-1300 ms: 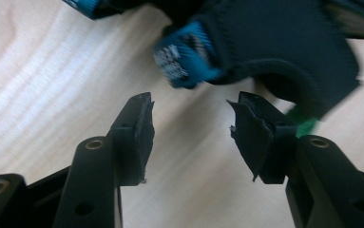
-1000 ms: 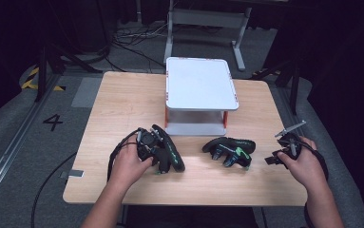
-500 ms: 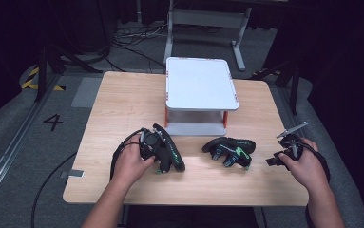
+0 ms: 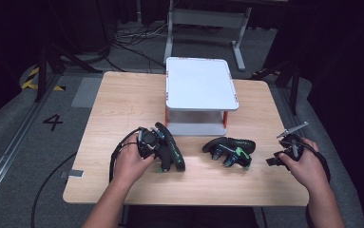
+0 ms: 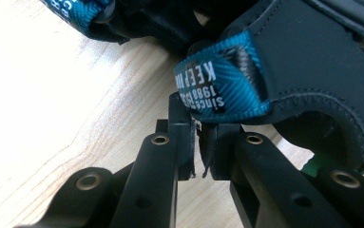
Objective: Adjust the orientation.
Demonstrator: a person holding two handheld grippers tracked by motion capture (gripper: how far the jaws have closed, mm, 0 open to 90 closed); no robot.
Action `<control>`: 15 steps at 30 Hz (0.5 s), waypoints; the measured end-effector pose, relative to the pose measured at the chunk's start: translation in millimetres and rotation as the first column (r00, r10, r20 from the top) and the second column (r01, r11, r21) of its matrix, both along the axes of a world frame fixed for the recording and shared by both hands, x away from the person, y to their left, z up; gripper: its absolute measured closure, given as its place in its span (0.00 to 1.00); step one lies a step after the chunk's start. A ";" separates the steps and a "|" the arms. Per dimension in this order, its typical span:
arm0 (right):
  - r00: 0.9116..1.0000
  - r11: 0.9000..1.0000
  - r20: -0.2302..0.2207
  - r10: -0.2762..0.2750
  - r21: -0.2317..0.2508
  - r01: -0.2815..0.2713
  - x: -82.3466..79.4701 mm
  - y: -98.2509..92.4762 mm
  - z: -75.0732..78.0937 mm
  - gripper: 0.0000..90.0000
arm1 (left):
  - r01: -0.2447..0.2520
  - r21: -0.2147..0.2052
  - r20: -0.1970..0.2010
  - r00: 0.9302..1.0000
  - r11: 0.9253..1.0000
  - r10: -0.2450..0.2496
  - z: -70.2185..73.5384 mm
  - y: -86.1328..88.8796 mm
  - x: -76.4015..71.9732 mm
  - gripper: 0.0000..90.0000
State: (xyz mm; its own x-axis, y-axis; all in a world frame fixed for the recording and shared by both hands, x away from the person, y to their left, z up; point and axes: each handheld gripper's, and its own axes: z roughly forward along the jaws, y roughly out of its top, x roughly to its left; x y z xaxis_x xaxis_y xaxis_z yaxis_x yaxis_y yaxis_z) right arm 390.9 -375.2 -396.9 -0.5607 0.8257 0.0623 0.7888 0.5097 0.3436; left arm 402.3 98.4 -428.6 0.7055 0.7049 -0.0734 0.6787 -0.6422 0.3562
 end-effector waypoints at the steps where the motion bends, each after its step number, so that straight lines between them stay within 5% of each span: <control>1: 1.000 1.000 0.000 0.000 0.001 0.000 0.1 0.0 0.1 0.55 | -0.003 -0.001 0.002 1.000 1.000 0.003 2.1 0.0 -1.3 0.93; 15: 1.000 1.000 0.001 0.007 -0.001 -0.007 2.0 3.1 -0.1 0.55 | -0.008 -0.007 0.082 0.997 1.000 0.008 39.6 -3.1 -18.7 0.96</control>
State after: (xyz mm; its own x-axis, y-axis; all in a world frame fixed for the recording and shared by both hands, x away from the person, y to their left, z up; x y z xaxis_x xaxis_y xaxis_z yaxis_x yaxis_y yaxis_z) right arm 392.8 -372.1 -396.9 -0.5665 0.8218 0.0605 0.7848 0.5156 0.3439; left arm 383.6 95.3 -389.0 0.7035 0.7104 -0.0201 0.6521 -0.6341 0.4156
